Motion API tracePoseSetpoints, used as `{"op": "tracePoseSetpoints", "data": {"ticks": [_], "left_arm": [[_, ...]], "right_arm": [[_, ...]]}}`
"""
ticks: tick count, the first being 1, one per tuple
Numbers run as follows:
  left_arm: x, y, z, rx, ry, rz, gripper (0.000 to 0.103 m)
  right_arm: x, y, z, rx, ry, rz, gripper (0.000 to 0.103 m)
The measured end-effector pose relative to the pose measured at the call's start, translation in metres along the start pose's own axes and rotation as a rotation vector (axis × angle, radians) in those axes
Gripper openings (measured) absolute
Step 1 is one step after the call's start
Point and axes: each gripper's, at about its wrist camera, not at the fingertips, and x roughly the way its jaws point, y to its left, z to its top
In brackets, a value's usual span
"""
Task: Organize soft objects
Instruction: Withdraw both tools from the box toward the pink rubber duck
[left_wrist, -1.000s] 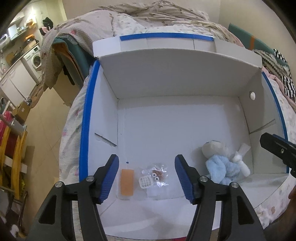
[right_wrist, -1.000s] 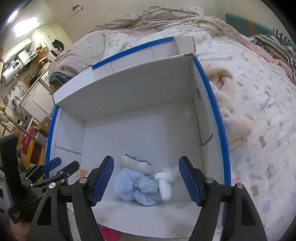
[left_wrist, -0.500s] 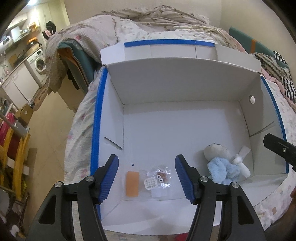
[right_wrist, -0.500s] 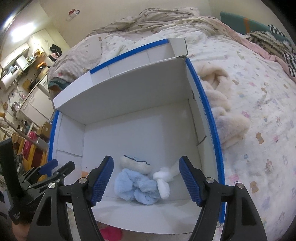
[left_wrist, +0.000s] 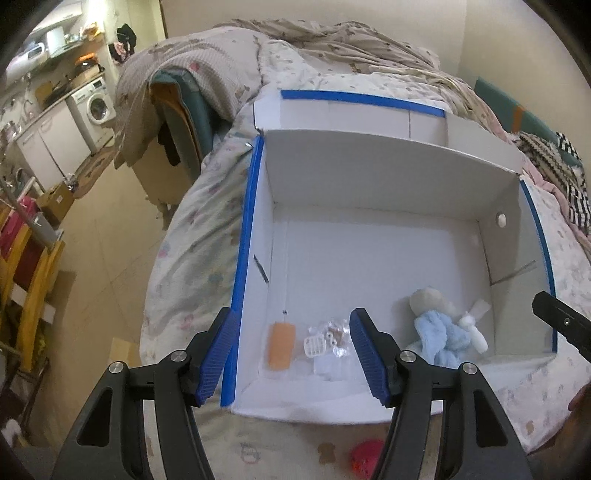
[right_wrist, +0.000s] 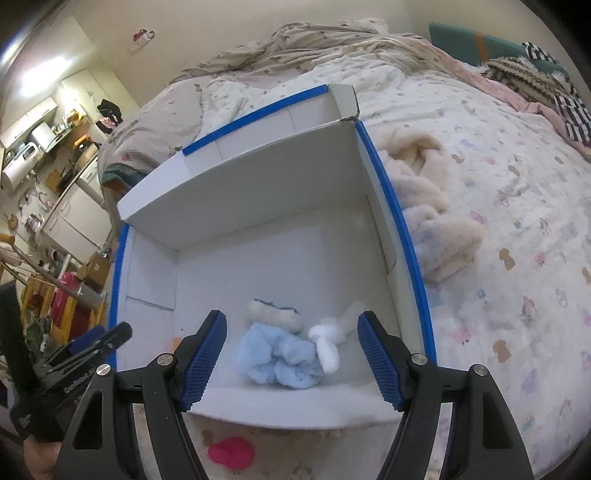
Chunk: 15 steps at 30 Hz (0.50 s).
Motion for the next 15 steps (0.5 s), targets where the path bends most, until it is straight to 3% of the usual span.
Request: {"op": "tracePoseSetpoints", "data": {"ticks": [15], "left_arm": [[-0.021, 0.032, -0.043, 0.008, 0.007, 0.054, 0.061]], "right_arm": [[-0.025, 0.01, -0.043, -0.074, 0.028, 0.004, 0.077]]}}
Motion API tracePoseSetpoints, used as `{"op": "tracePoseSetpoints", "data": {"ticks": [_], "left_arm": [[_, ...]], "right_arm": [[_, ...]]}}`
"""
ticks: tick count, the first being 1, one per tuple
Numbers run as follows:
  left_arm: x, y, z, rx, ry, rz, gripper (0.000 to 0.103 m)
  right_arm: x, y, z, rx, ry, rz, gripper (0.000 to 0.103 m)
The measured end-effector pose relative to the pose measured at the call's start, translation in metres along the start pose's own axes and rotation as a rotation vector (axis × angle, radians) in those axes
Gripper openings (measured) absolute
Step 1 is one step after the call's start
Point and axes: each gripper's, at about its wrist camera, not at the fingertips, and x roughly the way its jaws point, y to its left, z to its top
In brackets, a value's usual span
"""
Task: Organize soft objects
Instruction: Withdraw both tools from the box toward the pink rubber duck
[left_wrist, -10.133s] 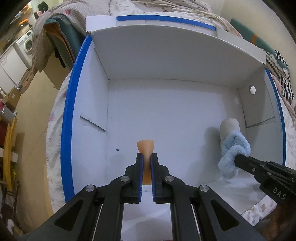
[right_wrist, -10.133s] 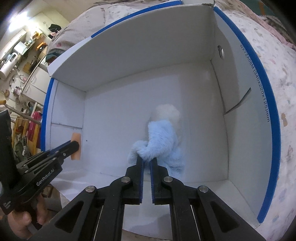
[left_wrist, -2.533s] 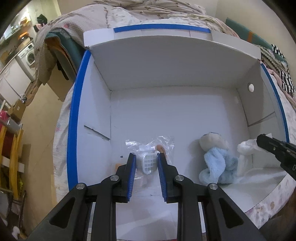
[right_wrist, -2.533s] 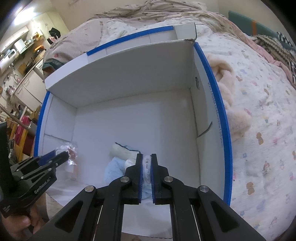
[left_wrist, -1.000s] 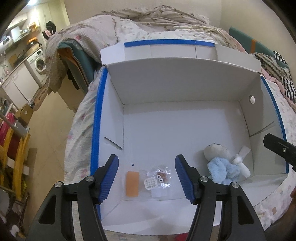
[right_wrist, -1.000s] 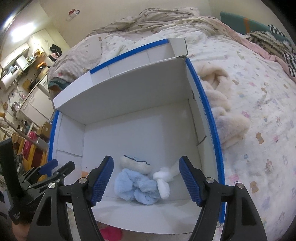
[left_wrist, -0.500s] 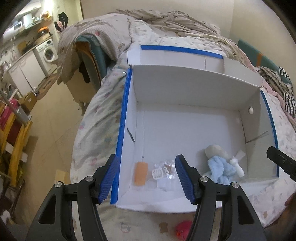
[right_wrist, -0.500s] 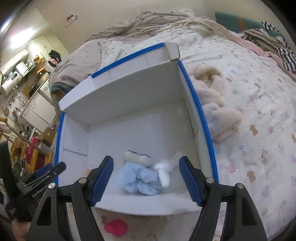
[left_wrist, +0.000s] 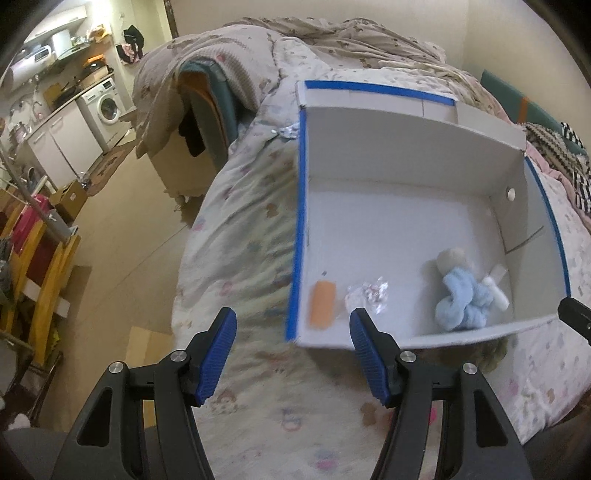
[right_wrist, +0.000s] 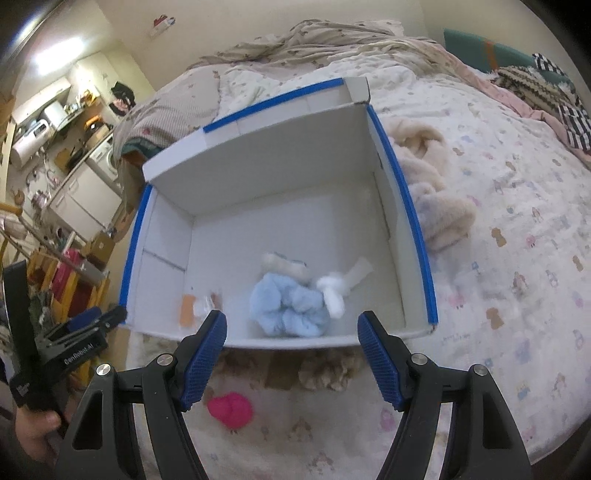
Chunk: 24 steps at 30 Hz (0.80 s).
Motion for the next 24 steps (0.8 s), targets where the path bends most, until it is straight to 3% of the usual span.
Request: {"op": "tracePoseSetpoints", "data": {"ticks": [15, 20, 24], "left_arm": [[0.004, 0.027, -0.032, -0.061, 0.074, 0.0, 0.061], [0.015, 0.016, -0.038, -0.058, 0.135, -0.077, 0.061], [0.029, -0.012, -0.049, -0.004, 0.236, -0.172, 0.061]], "right_arm": [[0.02, -0.011, -0.033, 0.069, 0.144, 0.0, 0.077], [0.031, -0.018, -0.036, 0.103, 0.18, -0.021, 0.077], [0.04, -0.028, -0.037, 0.15, 0.207, -0.038, 0.077]]}}
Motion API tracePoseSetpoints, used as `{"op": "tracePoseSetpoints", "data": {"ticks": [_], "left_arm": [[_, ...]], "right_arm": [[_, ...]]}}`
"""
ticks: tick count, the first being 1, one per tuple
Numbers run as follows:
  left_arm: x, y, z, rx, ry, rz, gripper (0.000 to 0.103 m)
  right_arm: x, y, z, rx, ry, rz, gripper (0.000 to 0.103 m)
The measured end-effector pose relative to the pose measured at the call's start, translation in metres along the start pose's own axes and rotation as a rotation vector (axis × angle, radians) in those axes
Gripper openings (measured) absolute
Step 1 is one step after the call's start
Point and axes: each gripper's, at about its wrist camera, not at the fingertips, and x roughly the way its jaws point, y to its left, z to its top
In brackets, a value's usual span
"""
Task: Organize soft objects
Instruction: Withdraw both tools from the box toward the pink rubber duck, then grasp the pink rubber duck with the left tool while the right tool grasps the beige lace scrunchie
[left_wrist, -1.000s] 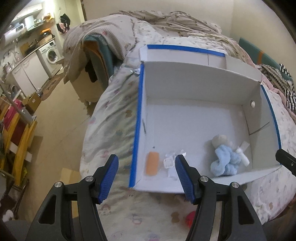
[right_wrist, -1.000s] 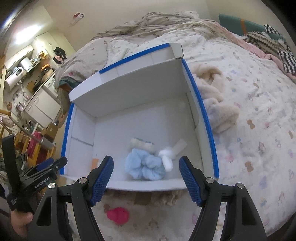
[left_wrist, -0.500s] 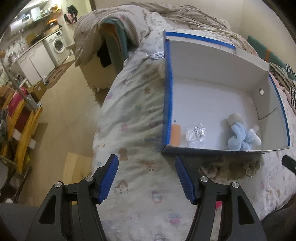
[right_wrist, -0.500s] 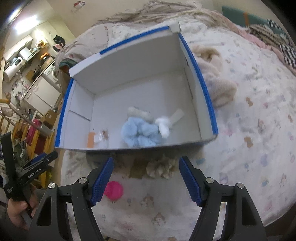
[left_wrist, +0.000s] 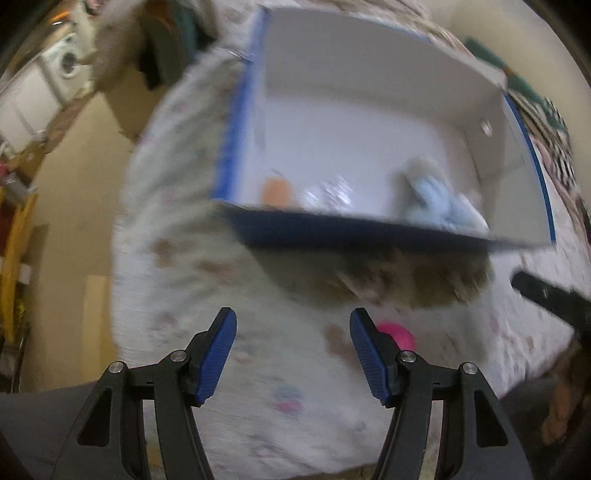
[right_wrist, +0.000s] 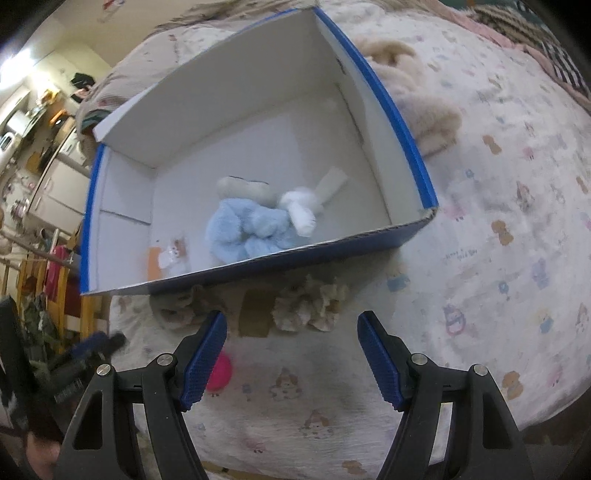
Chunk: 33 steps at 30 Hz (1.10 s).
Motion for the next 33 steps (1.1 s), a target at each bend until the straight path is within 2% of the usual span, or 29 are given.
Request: {"op": "tracePoseSetpoints", "data": {"ticks": [6, 10, 13, 21, 23, 24, 25, 26, 27, 28, 29, 30, 33], "left_arm": [[0.017, -0.05, -0.013, 0.143, 0.042, -0.025, 0.061], [0.031, -0.07, -0.018, 0.197, 0.078, -0.039, 0.061], [0.044, -0.082, -0.021, 0.235, 0.106, -0.039, 0.061], [0.068, -0.095, -0.018, 0.241, 0.151, -0.048, 0.061], [0.071, -0.093, -0.017, 0.237, 0.166, -0.057, 0.058], [0.072, -0.092, -0.018, 0.236, 0.172, -0.065, 0.051], [0.072, -0.092, -0.017, 0.236, 0.173, -0.074, 0.043], [0.072, -0.092, -0.017, 0.234, 0.176, -0.097, 0.041], [0.072, -0.092, -0.016, 0.236, 0.175, -0.095, 0.034], [0.071, -0.092, -0.016, 0.242, 0.167, -0.084, 0.034], [0.069, -0.091, -0.018, 0.245, 0.163, -0.087, 0.033], [0.067, -0.088, -0.022, 0.241, 0.165, -0.094, 0.033], [0.065, -0.081, -0.022, 0.224, 0.167, -0.107, 0.029]], "right_arm": [[0.017, -0.017, 0.006, 0.076, 0.052, -0.018, 0.077], [0.034, -0.029, 0.009, 0.141, 0.105, 0.008, 0.077], [0.048, -0.03, 0.012, 0.142, 0.125, -0.017, 0.077], [0.079, -0.023, 0.019, 0.101, 0.149, -0.082, 0.077], [0.082, -0.02, 0.02, 0.082, 0.133, -0.088, 0.077], [0.083, -0.018, 0.019, 0.068, 0.127, -0.09, 0.071], [0.083, -0.017, 0.018, 0.055, 0.12, -0.096, 0.061], [0.084, -0.013, 0.018, 0.042, 0.117, -0.102, 0.053], [0.084, -0.011, 0.017, 0.027, 0.117, -0.101, 0.035], [0.084, -0.008, 0.016, 0.012, 0.122, -0.1, 0.028], [0.084, -0.005, 0.016, 0.001, 0.123, -0.103, 0.026], [0.083, -0.003, 0.015, -0.012, 0.12, -0.103, 0.02], [0.079, 0.003, 0.013, -0.038, 0.106, -0.106, 0.016]]}}
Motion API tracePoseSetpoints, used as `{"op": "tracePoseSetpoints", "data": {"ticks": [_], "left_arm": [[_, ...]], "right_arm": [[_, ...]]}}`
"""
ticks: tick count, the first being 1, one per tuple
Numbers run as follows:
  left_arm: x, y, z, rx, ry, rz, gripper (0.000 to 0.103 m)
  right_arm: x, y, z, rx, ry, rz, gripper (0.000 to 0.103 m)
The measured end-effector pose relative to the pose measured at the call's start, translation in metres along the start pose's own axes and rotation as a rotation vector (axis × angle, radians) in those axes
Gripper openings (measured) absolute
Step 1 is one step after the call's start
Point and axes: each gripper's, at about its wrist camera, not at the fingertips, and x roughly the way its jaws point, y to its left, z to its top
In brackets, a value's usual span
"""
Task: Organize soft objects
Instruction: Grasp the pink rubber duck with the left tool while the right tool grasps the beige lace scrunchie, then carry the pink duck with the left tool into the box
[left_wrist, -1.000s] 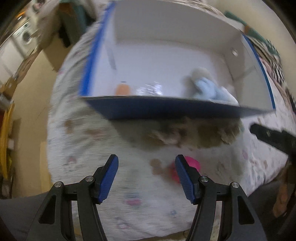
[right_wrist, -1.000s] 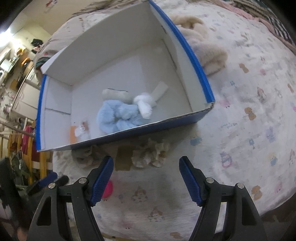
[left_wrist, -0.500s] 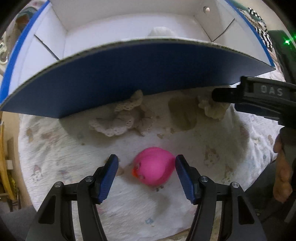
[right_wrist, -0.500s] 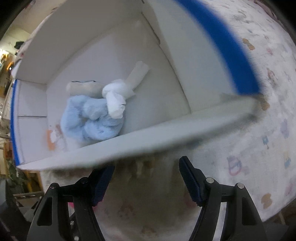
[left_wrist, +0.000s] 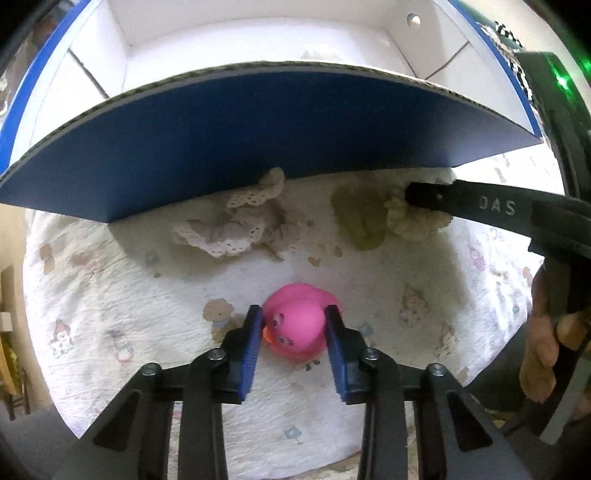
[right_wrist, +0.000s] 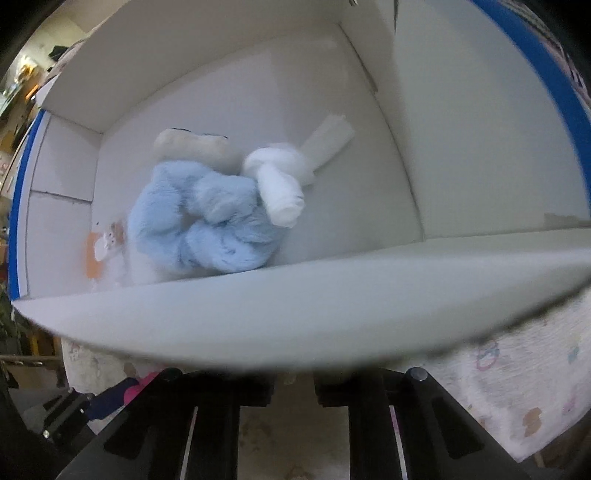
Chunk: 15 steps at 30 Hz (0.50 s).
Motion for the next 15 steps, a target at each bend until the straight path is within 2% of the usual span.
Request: {"op": "tracePoseSetpoints", "data": {"ticks": [3, 15], "left_arm": [[-0.004, 0.007, -0.001, -0.007, -0.01, 0.007, 0.029], [-0.031, 0.038, -0.013, -0.07, -0.083, 0.117, 0.029]], "right_arm": [[-0.007, 0.003, -0.002, 0.006, -0.013, 0.016, 0.016], [-0.039, 0.007, -0.027, -0.003, -0.054, 0.051, 0.015]]}}
